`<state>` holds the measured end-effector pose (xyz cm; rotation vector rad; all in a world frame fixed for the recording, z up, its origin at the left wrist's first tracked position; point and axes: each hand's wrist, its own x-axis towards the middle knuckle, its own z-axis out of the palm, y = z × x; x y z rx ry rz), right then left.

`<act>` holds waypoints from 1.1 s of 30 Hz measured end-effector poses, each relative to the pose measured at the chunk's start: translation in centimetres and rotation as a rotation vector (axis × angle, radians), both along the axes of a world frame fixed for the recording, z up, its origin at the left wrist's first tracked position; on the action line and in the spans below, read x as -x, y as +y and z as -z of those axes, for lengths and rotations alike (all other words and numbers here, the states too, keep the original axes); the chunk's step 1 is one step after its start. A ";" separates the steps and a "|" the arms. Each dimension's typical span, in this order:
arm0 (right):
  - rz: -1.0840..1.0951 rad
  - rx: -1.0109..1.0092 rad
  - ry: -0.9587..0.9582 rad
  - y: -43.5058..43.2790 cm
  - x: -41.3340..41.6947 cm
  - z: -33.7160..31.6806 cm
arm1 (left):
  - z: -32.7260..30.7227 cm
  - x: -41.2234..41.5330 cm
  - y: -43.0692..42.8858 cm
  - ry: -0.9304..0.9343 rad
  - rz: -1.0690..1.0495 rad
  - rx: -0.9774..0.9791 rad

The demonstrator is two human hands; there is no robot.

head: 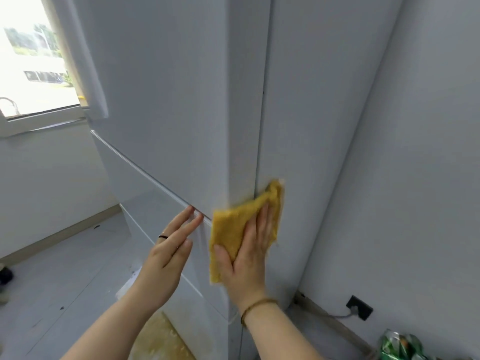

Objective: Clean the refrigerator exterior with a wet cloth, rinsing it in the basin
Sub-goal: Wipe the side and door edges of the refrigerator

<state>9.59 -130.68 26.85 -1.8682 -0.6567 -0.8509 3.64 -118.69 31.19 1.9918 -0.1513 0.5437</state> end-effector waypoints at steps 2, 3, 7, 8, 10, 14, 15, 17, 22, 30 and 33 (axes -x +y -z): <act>0.030 0.037 0.094 -0.3 0.9 4.2 | 0.0 0.0 -0.1 0.008 0.002 0.001; 0.044 0.051 0.122 -0.4 1.2 5.5 | 0.0 0.0 -0.1 0.008 0.005 0.001; 0.065 0.056 0.110 -0.2 1.3 5.8 | 0.2 0.1 -0.2 0.026 -0.002 -0.016; 0.055 0.033 0.087 0.0 1.1 4.9 | 0.2 0.1 -0.2 0.018 0.000 -0.021; 0.036 -0.024 0.039 0.5 0.4 2.4 | 0.1 -0.1 0.1 0.013 0.002 -0.013; 0.034 -0.079 -0.083 0.9 -0.8 -0.5 | 0.2 -0.2 0.3 -0.007 0.013 0.012; 0.032 -0.076 -0.105 0.9 -1.0 0.2 | 0.3 -0.1 0.3 -0.012 0.010 0.010; 0.040 -0.034 -0.103 0.7 -0.8 3.2 | 0.3 0.0 0.1 0.000 0.007 0.001; 0.137 0.170 0.115 -1.0 1.9 13.6 | 0.8 0.2 -0.7 0.033 -0.034 -0.064; 0.066 -0.051 0.024 1.1 0.7 7.5 | 1.3 0.1 -1.1 0.011 -0.076 -0.124; 0.053 -0.085 -0.107 1.1 -0.7 4.3 | 1.5 -0.1 -1.3 -0.023 -0.081 -0.117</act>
